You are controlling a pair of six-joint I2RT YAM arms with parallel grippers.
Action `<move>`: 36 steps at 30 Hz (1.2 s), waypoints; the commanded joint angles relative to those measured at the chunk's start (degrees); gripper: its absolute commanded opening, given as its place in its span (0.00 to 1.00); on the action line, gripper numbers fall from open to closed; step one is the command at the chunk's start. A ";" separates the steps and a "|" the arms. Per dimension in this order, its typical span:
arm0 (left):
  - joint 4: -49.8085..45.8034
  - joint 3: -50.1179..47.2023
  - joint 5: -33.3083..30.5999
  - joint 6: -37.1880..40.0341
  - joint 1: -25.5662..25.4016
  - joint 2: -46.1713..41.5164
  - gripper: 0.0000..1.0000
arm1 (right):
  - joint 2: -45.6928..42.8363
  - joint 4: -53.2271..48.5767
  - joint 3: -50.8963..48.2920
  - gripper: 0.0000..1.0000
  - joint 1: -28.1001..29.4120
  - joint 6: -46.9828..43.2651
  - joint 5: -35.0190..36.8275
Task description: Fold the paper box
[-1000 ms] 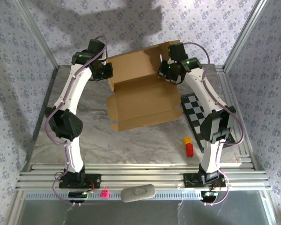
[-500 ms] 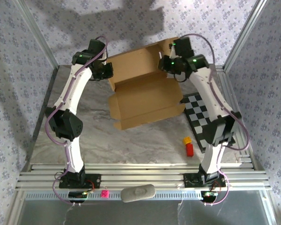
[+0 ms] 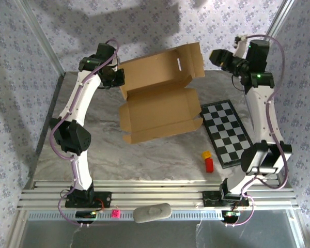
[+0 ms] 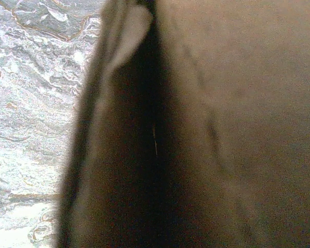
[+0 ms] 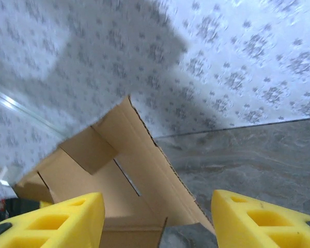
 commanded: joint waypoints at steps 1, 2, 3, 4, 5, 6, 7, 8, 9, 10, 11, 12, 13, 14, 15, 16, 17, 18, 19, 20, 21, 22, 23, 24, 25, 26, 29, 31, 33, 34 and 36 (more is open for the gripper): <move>-1.36 2.64 2.25 1.22 0.40 0.09 0.00 | 1.41 -1.42 0.72 0.58 1.26 -12.16 -2.91; -1.48 2.68 2.28 1.22 0.41 0.06 0.00 | 1.84 -1.57 0.59 0.57 1.57 -14.97 -2.53; -1.57 2.65 2.30 1.21 0.41 0.02 0.00 | 2.00 -1.36 0.23 0.57 1.78 -16.84 -1.78; -1.64 2.70 2.37 1.30 0.41 0.01 0.00 | 2.19 -1.06 -0.16 0.58 2.11 -18.93 -1.36; -1.75 2.62 2.42 1.31 0.41 -0.01 0.00 | 2.48 -0.91 -0.10 0.58 2.59 -20.83 -1.01; -1.75 2.63 2.47 1.39 0.41 -0.02 0.00 | 2.89 -1.17 0.20 0.59 3.05 -22.23 -0.78; -1.84 2.63 2.60 1.39 0.41 -0.02 0.00 | 3.48 -1.95 0.85 0.59 3.55 -23.73 -0.28; -1.89 2.55 2.55 1.45 0.41 -0.08 0.00 | 4.33 -2.90 1.63 0.59 4.17 -24.89 0.79; -1.85 2.55 2.55 1.48 0.41 -0.16 0.00 | 5.04 -3.72 2.52 0.59 4.65 -25.73 1.52; -1.84 2.55 2.62 1.42 0.41 -0.09 0.00 | 5.86 -4.39 3.21 0.59 5.18 -26.46 2.57; -1.88 2.55 2.72 1.48 0.41 -0.10 0.00 | 6.74 -5.10 4.08 0.59 5.69 -27.31 3.96; -1.84 2.53 2.69 1.40 0.41 -0.17 0.00 | 7.55 -6.01 4.87 0.59 6.21 -28.14 5.36; -1.89 2.54 2.72 1.39 0.41 -0.19 0.00 | 8.57 -6.83 5.82 0.59 6.69 -28.97 6.70; -1.84 2.53 2.79 1.44 0.39 -0.18 0.00 | 9.37 -7.96 6.81 0.59 7.11 -29.69 7.93; -1.91 2.54 2.75 1.48 0.41 -0.26 0.00 | 10.23 -8.68 7.66 0.59 7.34 -30.19 8.55; -1.93 2.55 2.85 1.48 0.41 -0.31 0.00 | 10.92 -9.14 8.36 0.59 7.63 -30.47 8.95; -1.97 2.54 2.89 1.48 0.41 -0.27 0.00 | 11.38 -9.21 8.87 0.58 7.86 -30.51 9.33; -2.02 2.46 2.96 1.48 0.41 -0.34 0.00 | 11.72 -9.06 9.25 0.58 8.08 -30.46 9.63; -2.02 2.31 2.94 1.48 0.41 -0.43 0.00 | 12.09 -9.13 9.77 0.56 8.42 -30.37 10.22; -2.08 2.17 2.83 1.48 0.40 -0.47 0.00 | 12.54 -9.46 10.46 0.55 8.93 -30.49 10.91; -2.13 2.19 2.85 1.48 0.41 -0.48 0.00 | 12.96 -9.88 11.01 0.53 9.40 -30.50 11.78; -2.11 2.18 2.98 1.42 0.36 -0.44 0.00 | 13.41 -10.17 11.64 0.50 10.03 -30.59 13.05; -2.10 2.16 2.90 1.39 0.41 -0.44 0.00 | 13.81 -10.17 12.37 0.47 10.84 -30.73 15.19; -2.10 2.15 2.82 1.31 0.37 -0.36 0.00 | 14.03 -12.00 12.86 0.42 11.59 -30.84 17.65; -2.20 2.18 2.70 1.22 0.36 -0.36 0.00 | 14.17 -12.37 13.16 0.34 12.48 -30.94 21.05; -2.19 2.19 2.59 1.14 0.40 -0.37 0.00 | 14.11 -12.68 13.18 0.26 13.47 -30.85 24.26; -2.45 2.28 2.07 0.70 0.41 -0.27 0.00 | 12.70 -11.56 11.42 0.07 16.38 -29.59 34.92; -2.65 2.45 2.09 0.26 0.33 -0.11 0.00 | 10.99 -9.91 8.84 0.00 19.05 -30.45 42.99; -2.80 2.54 2.05 -0.16 0.32 0.00 0.00 | 9.71 -7.07 6.50 0.00 22.56 -30.95 55.71; -2.81 2.62 2.06 -0.32 0.32 0.07 0.00 | 9.22 -6.34 5.75 0.00 24.55 -30.85 62.50; -2.88 3.01 2.07 -0.52 0.36 0.21 0.00 | 9.07 -4.92 5.04 0.00 28.26 -32.25 73.02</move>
